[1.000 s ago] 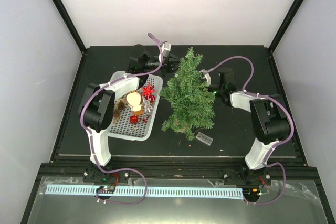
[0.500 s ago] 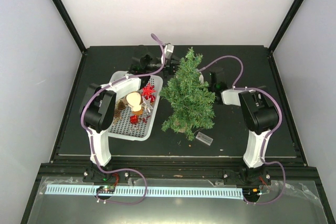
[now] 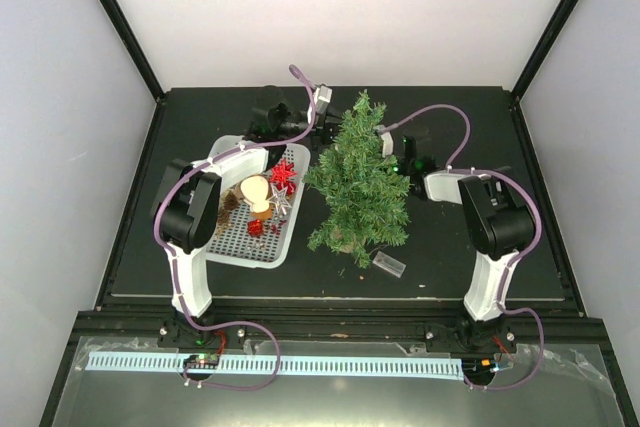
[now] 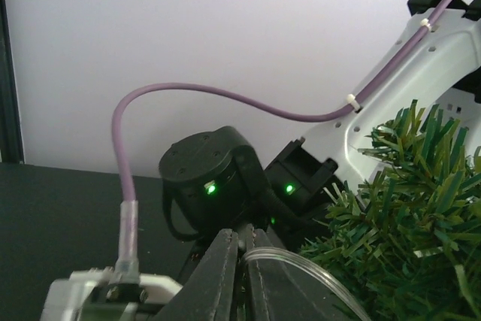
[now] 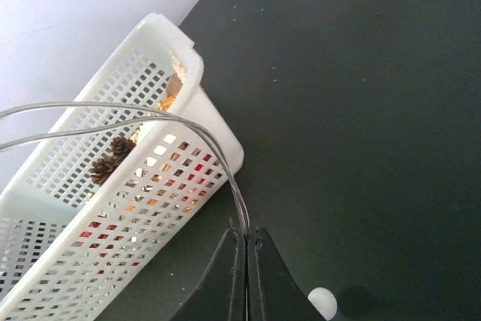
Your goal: Decorate the small christmas tree
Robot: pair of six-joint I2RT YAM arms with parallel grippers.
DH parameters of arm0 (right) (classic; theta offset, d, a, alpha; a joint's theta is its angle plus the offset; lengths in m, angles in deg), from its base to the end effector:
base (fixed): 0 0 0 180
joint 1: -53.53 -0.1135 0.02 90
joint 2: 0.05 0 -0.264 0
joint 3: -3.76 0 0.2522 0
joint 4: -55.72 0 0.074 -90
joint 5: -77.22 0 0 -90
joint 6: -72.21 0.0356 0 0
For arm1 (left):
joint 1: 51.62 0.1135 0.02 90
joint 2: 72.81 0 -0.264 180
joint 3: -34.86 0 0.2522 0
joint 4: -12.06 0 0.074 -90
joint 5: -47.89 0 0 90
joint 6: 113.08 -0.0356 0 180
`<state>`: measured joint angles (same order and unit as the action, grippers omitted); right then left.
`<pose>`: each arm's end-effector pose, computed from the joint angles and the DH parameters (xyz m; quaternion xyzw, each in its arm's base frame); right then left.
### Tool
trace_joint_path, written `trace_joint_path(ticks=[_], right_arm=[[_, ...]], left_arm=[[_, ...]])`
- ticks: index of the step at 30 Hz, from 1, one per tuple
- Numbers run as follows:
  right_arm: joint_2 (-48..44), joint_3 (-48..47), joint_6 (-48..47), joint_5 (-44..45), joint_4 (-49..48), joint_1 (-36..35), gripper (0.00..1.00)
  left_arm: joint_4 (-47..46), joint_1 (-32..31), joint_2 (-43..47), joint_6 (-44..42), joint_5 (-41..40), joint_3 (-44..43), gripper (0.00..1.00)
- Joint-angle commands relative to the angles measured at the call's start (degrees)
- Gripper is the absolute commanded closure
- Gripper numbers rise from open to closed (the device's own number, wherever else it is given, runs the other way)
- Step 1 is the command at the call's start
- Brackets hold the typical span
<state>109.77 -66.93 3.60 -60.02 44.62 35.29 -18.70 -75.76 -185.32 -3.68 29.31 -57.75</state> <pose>0.3639 0.1475 0.1566 -0.1846 0.7909 0.4831 0.3273 0.3896 -0.2116 0.2876 0.4709 0.4982 -0.5774 0.4434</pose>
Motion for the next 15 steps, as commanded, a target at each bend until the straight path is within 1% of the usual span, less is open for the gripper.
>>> trace_joint_path(ticks=[1,11,15], right_arm=[[-5.3,3.5,-0.2,5.6,-1.8,2.3,0.99],[-16.8,8.6,-1.7,17.7,1.6,4.5,0.99],[-21.2,7.4,-2.2,23.0,5.3,4.5,0.99]], left_arm=[[2.2,0.0,1.9,-3.3,1.1,-0.8,0.93],[6.6,0.6,2.4,-6.8,-0.7,-1.5,0.86],[7.0,0.7,2.6,-7.5,-1.0,-1.7,0.74]])
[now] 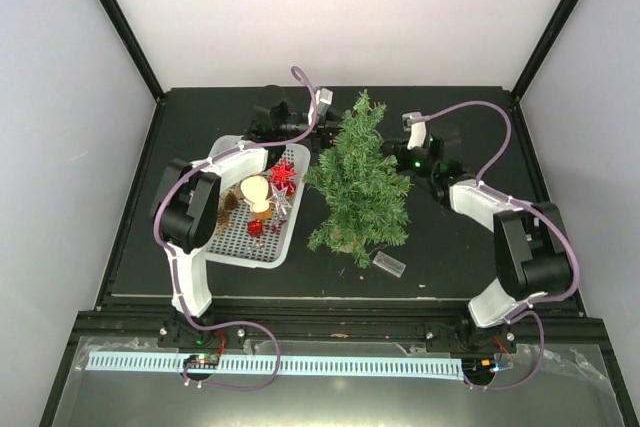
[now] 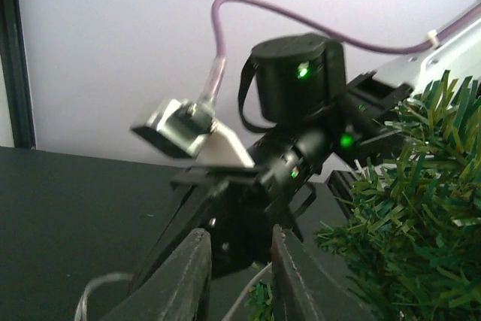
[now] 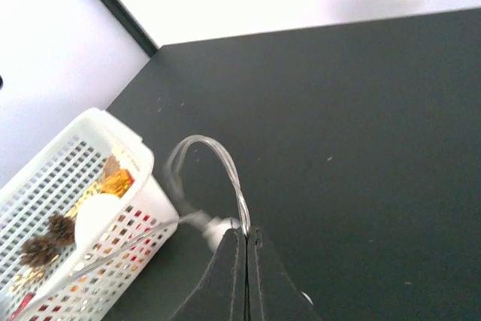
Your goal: Decorate the small christmas tree
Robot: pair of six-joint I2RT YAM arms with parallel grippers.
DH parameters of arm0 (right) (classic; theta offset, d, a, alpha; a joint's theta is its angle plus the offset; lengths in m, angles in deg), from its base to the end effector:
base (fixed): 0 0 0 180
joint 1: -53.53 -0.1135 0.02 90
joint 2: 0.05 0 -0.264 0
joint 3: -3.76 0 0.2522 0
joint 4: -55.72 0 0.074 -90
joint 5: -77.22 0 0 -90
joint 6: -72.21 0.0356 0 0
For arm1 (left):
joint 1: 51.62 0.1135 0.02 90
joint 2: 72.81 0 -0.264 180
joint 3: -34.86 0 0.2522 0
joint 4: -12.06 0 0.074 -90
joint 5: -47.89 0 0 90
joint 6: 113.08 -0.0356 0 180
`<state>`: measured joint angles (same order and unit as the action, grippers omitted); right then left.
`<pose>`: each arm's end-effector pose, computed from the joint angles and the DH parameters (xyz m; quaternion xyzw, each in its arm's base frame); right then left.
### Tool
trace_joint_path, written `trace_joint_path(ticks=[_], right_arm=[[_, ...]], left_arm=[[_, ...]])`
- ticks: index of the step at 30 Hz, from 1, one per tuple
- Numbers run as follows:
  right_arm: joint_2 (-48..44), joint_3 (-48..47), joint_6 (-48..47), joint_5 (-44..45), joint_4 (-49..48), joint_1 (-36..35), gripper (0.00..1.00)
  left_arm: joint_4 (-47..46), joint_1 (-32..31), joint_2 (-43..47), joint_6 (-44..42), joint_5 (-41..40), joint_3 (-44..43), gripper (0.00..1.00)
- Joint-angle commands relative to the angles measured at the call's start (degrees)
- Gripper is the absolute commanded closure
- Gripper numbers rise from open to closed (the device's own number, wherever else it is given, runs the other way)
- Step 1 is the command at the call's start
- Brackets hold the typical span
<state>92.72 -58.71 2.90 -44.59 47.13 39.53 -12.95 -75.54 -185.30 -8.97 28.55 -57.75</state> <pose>0.3325 0.1022 0.2114 -0.1071 0.8036 0.3774 0.4476 0.3919 -0.2106 0.2793 0.4723 0.5120 -0.5651 0.4421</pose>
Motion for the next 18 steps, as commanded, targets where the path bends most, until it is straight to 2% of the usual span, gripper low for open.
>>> trace_joint_path(ticks=[1,5,9,12,13,14,18], right_arm=[[-5.6,-1.5,-1.7,9.4,4.4,0.2,0.99],[-10.2,-2.3,-1.9,16.5,7.6,0.2,0.99],[-14.0,-3.5,-2.6,20.8,11.0,0.2,0.99],[-16.5,-3.9,-3.0,23.0,12.6,0.2,0.99],[-17.4,-4.1,-3.3,23.7,13.5,0.2,0.99],[-18.1,-4.3,-3.5,24.4,14.2,0.2,0.99],[-20.9,-5.5,-3.9,27.6,17.2,0.2,0.99]], left_arm=[[1.2,0.5,2.7,-2.2,-0.2,-1.6,0.73],[1.5,0.5,3.0,-2.8,-0.7,-1.5,0.67],[2.7,0.7,3.5,-4.2,-1.9,-1.3,0.47],[4.4,0.9,3.9,-5.5,-3.5,-1.4,0.25],[5.5,1.0,4.1,-6.5,-4.5,-1.5,0.06],[6.9,1.2,4.4,-7.5,-5.4,-1.7,0.02],[13.5,2.2,5.1,-12.3,-10.8,-2.9,0.01]])
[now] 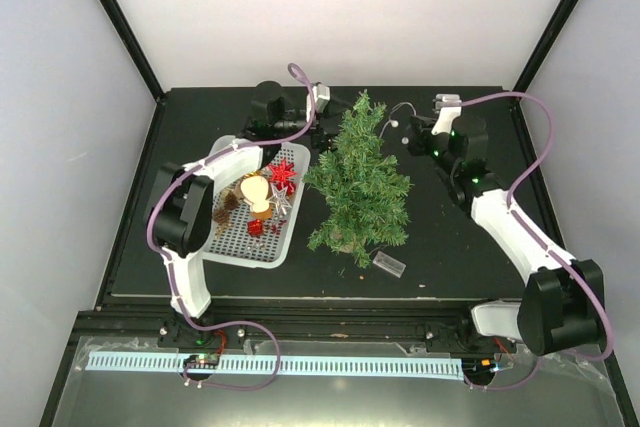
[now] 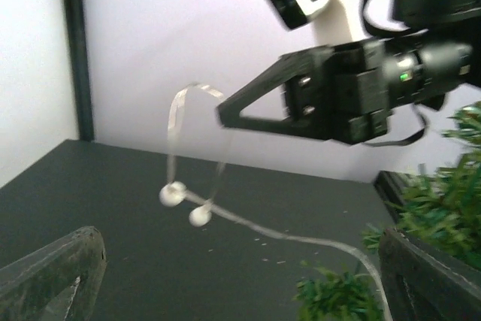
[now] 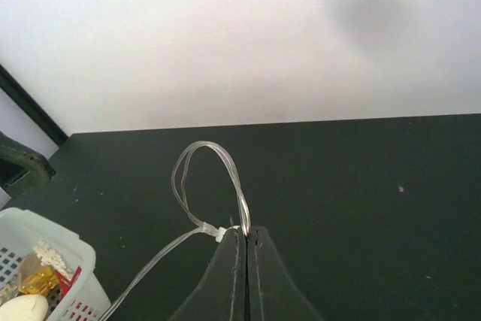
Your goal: Decorate the small christmas tree
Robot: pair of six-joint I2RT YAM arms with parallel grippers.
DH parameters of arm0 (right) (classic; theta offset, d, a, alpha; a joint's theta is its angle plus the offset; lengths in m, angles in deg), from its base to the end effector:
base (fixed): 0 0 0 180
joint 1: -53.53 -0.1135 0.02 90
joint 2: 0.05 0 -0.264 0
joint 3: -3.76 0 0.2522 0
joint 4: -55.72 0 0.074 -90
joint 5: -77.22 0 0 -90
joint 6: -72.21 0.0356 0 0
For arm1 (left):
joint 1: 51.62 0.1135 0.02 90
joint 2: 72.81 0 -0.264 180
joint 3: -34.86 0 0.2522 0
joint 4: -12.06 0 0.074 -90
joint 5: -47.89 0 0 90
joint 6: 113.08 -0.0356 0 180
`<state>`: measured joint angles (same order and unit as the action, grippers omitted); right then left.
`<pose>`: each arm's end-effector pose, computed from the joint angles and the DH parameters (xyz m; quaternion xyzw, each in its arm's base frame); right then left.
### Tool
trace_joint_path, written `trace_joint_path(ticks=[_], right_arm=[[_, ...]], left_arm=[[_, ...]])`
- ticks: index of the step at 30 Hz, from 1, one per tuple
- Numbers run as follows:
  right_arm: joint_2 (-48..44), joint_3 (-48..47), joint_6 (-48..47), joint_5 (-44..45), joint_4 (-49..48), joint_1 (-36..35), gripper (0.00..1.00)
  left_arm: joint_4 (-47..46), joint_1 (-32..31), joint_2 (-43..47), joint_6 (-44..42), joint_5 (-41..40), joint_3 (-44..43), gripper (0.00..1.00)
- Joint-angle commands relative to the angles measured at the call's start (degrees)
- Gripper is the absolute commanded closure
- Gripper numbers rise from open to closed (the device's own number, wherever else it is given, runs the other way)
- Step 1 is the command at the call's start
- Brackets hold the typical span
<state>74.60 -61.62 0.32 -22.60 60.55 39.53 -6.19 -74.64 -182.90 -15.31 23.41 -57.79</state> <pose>0.2943 0.0796 0.3009 -0.0244 0.7870 0.2343 0.5702 0.3923 -0.2019 0.2871 0.4603 0.5341 -0.5253 0.4765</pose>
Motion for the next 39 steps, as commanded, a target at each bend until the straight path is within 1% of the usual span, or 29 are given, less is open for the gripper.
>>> trace_joint_path(ticks=[1,5,8,10,13,16,20,24,32,36,39], right_arm=[[-3.4,-2.8,-1.4,6.4,4.5,0.2,0.99],[-7.4,-3.4,-1.8,9.8,7.6,0.2,0.99],[-10.9,-3.8,-2.2,12.8,10.0,0.2,0.99],[-13.1,-4.4,-2.1,14.8,12.2,0.2,0.99],[-16.9,-5.3,-1.9,17.2,15.3,0.2,0.99],[-20.4,-6.3,-0.5,17.6,18.9,0.1,0.99],[-24.1,-8.9,0.5,18.2,25.6,-0.1,0.99],[-27.2,-10.3,0.2,19.5,33.4,-0.2,0.99],[-31.2,-9.9,1.9,21.7,45.9,-0.4,0.99],[-33.2,-10.8,1.6,22.6,51.8,-1.5,0.99],[-34.9,-11.1,1.6,22.3,55.7,-3.1,0.99]], left_arm=[[8.3,1.9,2.9,-6.7,-7.2,-3.0,0.01],[11.3,4.0,4.6,-8.1,-13.2,-2.9,0.01],[15.8,5.1,6.8,-13.0,-16.9,-3.1,0.01],[20.1,5.9,7.8,-15.1,-18.9,-4.1,0.01],[28.8,7.2,8.5,-16.1,-21.0,-8.1,0.01],[36.8,8.5,9.4,-17.1,-23.6,-11.1,0.01],[43.5,10.0,12.6,-17.2,-26.2,-11.6,0.01],[51.3,10.8,17.3,-20.0,-25.6,-11.4,0.01],[59.4,10.8,30.1,-24.3,-25.0,-7.0,0.01],[64.5,10.7,35.0,-25.2,-26.1,-7.0,0.01],[68.3,10.5,38.7,-24.6,-28.4,-7.7,0.01]])
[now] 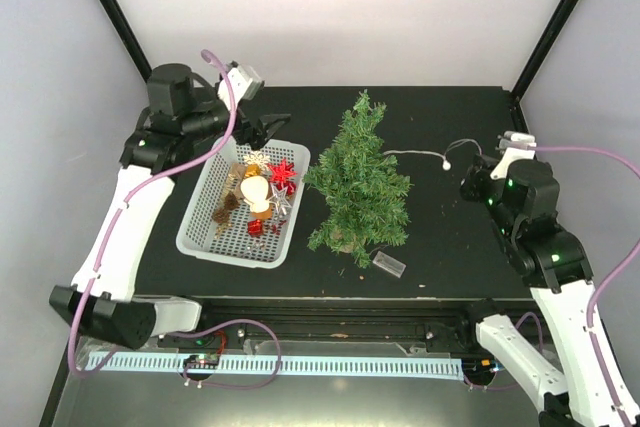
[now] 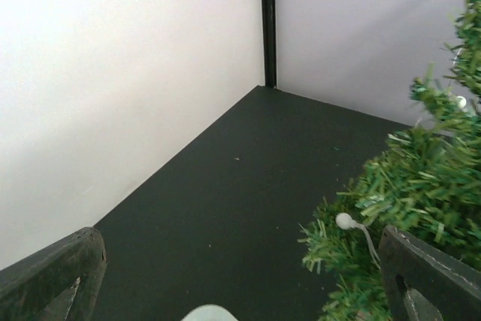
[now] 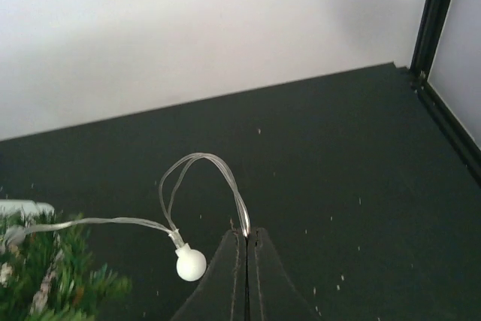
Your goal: Decorate the small christmas tree
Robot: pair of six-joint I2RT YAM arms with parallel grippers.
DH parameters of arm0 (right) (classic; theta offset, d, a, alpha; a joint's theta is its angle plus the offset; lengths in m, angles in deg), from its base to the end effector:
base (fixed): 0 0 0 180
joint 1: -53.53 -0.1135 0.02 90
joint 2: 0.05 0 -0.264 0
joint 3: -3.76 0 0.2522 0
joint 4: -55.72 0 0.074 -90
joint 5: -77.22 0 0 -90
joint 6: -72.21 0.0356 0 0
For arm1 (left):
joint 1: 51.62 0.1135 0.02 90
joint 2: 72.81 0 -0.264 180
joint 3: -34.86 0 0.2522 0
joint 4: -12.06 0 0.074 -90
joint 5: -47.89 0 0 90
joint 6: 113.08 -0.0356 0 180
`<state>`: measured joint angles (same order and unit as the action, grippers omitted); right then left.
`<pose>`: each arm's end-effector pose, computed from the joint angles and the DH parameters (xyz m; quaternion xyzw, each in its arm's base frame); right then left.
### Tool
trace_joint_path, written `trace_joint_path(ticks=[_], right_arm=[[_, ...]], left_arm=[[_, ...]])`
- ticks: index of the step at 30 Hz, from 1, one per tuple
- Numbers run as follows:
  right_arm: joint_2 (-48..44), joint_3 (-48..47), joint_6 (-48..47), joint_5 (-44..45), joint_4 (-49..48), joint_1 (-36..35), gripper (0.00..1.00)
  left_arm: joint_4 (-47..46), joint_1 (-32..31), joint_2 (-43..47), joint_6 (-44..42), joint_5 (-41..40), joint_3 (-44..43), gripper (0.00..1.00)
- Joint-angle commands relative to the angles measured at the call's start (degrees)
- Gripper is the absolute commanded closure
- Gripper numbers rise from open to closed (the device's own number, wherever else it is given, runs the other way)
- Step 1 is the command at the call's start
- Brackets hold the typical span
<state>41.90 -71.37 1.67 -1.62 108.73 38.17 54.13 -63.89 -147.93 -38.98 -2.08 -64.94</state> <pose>0.1341 0.0297 0.3910 0.0850 0.8119 0.0952 0.5697 0.2668 -0.0815 0.4437 0.3808 0.6851 -0.2581 0.5648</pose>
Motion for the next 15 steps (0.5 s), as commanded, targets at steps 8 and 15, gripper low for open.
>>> trace_joint_path(ticks=[8,15], right_arm=[[-6.6,-1.7,1.4,1.4,14.5,-12.7,0.99],[-4.8,-5.8,1.5,1.9,17.6,-22.3,0.99]], left_arm=[[20.5,-0.8,9.5,-4.1,-4.4,-2.0,0.01],[26.9,-1.3,13.3,-7.8,-4.3,-0.3,0.01]])
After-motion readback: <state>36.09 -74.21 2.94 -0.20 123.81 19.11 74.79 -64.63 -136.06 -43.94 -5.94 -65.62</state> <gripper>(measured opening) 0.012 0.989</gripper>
